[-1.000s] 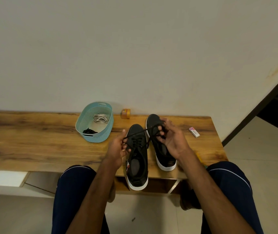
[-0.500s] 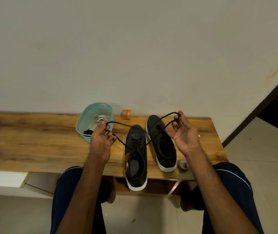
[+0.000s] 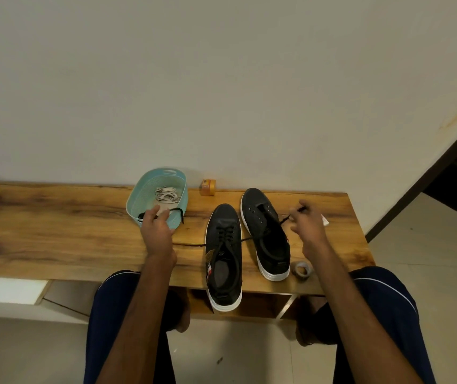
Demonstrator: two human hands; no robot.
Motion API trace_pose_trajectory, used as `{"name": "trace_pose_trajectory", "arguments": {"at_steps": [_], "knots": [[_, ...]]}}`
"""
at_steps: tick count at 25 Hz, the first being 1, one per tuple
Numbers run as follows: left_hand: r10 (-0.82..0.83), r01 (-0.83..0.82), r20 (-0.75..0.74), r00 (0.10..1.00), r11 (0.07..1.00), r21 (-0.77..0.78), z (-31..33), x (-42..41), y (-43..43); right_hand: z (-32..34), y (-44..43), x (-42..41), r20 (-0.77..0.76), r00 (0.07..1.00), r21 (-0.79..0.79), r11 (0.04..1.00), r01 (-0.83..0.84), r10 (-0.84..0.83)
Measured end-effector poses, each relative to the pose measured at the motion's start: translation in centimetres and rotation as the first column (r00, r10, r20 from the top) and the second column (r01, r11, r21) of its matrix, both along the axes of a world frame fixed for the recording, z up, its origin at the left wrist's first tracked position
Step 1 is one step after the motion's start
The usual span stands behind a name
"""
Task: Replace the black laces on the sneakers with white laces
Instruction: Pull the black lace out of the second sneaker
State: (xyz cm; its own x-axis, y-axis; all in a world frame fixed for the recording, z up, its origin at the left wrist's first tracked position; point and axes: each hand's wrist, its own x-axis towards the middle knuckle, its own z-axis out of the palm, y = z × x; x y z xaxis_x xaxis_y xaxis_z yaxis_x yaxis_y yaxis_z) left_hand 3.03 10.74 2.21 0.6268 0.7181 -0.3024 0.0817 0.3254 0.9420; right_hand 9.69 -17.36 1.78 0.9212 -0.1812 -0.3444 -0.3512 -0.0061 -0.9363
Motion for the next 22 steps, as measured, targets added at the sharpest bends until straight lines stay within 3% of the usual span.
{"name": "trace_pose_trajectory", "arguments": {"at_steps": [1, 2, 3, 4, 5, 6, 7, 8, 11, 15, 20, 22], "knots": [[-0.034, 0.040, -0.056, 0.998, 0.994, 0.106, -0.5, 0.0, -0.4, -0.3, 0.5, -0.4, -0.014, 0.994, -0.210, 0.971, -0.113, 0.112], [-0.110, 0.128, -0.094, 0.990, 0.966, 0.225, -0.9, -0.1, -1.0, -0.6, 1.1, -0.8, -0.051, 0.974, -0.426, 0.877, -0.222, 0.222], [-0.236, 0.272, -0.141, 0.961, 0.895, 0.353, -1.3, -0.3, -1.8, -0.8, 1.6, -1.2, -0.095, 0.950, -0.638, 0.714, -0.288, 0.298], [-0.376, 0.449, -0.245, 0.894, 0.759, 0.472, -1.7, -0.6, -2.6, -0.9, 2.4, -1.7, -0.123, 0.931, -0.804, 0.516, -0.296, 0.344], [-0.463, 0.612, -0.401, 0.791, 0.569, 0.549, -2.2, -0.9, -3.4, -1.1, 3.3, -2.3, -0.127, 0.914, -0.899, 0.346, -0.270, 0.385], [-0.473, 0.719, -0.545, 0.692, 0.384, 0.579, -2.8, -1.2, -4.1, -1.4, 4.4, -2.9, -0.116, 0.888, -0.935, 0.252, -0.249, 0.445], [-0.441, 0.775, -0.643, 0.626, 0.258, 0.577, -3.4, -1.3, -4.6, -1.8, 5.6, -3.6, -0.117, 0.842, -0.937, 0.223, -0.270, 0.527], [-0.409, 0.797, -0.689, 0.598, 0.215, 0.564, -3.8, -1.4, -5.0, -2.3, 6.8, -4.3, -0.132, 0.784, -0.918, 0.224, -0.328, 0.607], [-0.379, 0.790, -0.693, 0.613, 0.274, 0.549, -4.4, -1.3, -5.5, -3.9, 8.9, -6.0, -0.214, 0.691, -0.892, 0.151, -0.427, 0.690], [-0.322, 0.720, -0.645, 0.693, 0.337, 0.606, -4.7, -1.5, -5.5, -4.4, 8.8, -6.0, -0.192, 0.744, -0.926, 0.133, -0.353, 0.640], [-0.250, 0.624, -0.611, 0.752, 0.570, 0.535, -4.4, -1.2, -3.8, -4.6, 8.0, -5.7, -0.208, 0.771, -0.919, 0.150, -0.365, 0.602], [-0.246, 0.615, -0.601, 0.760, 0.571, 0.544, -4.2, -1.5, -4.1, -4.7, 7.7, -5.7, -0.203, 0.764, -0.919, 0.151, -0.365, 0.612]]}}
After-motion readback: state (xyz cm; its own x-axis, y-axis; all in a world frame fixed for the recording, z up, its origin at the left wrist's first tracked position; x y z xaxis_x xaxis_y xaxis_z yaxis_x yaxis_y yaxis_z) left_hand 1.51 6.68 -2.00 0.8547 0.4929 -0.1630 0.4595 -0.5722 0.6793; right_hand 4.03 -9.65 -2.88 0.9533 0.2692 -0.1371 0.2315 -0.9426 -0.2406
